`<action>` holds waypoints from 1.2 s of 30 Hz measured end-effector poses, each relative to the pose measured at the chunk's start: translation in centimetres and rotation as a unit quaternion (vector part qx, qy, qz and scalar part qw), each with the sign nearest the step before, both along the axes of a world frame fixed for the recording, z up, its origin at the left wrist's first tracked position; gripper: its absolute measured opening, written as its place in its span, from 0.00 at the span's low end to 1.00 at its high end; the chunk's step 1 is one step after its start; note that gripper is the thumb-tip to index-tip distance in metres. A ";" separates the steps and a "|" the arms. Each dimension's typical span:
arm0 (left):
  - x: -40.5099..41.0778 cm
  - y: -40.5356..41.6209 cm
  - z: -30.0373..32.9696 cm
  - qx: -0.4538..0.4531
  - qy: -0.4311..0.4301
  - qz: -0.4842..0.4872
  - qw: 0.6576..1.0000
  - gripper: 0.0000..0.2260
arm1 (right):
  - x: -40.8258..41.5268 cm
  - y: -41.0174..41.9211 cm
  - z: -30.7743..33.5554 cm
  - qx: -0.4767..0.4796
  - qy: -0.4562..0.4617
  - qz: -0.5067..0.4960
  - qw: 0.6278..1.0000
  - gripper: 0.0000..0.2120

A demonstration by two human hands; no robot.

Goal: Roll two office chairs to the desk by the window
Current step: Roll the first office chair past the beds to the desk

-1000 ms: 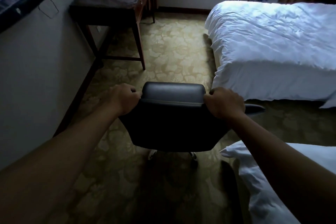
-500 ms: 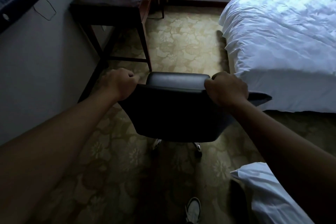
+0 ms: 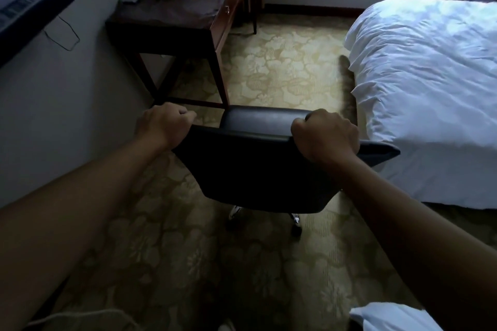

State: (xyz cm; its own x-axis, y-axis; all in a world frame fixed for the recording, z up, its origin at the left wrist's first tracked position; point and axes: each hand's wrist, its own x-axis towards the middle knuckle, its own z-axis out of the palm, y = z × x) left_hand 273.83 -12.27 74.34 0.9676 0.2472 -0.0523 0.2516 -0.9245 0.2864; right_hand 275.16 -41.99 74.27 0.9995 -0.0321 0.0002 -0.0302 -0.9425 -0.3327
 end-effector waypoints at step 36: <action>39.1 -7.5 0.5 0.012 0.004 0.145 0.989 0.20 | 47.3 -5.1 -0.2 0.034 -0.073 0.137 0.987 0.15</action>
State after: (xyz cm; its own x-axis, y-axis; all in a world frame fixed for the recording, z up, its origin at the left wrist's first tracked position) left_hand 312.89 -19.80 74.82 0.8555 0.5153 -0.0512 0.5094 -0.8195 0.2625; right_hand 322.46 -47.12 74.02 0.9600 0.2348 0.1528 0.2762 -0.8836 -0.3781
